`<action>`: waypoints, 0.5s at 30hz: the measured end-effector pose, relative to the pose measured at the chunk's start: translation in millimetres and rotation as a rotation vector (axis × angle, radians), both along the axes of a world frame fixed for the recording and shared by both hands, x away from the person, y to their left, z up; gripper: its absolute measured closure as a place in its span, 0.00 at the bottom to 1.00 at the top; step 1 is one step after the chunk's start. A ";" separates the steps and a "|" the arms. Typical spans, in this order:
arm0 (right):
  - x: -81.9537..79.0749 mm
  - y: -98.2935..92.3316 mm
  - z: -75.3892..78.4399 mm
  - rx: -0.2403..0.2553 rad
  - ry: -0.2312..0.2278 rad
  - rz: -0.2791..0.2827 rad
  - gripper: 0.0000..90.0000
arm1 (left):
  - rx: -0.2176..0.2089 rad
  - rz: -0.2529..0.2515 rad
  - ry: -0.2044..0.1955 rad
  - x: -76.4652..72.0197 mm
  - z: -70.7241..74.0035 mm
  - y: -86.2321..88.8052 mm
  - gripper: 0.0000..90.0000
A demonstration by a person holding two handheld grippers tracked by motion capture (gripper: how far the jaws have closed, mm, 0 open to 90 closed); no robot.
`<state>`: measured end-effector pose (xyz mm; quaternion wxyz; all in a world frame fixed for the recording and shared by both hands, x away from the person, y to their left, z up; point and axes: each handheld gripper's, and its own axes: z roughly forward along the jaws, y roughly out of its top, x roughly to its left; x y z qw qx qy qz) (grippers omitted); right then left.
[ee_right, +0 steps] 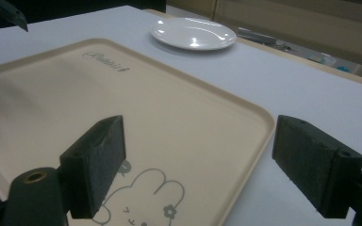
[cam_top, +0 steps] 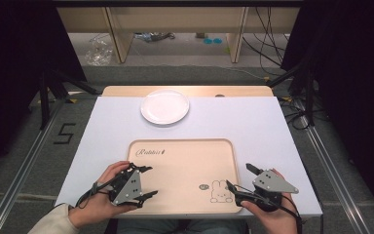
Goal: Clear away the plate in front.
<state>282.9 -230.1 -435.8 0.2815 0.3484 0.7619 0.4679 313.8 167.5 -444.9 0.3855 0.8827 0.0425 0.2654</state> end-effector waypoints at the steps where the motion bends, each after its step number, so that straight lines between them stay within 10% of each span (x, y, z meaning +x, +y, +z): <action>1: 0.4 0.4 -0.3 0.003 -0.004 0.002 0.21 | 0.000 0.000 0.000 0.0 0.0 0.0 0.31; 15: 0.6 1.1 -0.5 -0.002 -0.010 0.002 0.21 | 0.015 0.048 -0.028 42.8 14.1 -4.8 0.31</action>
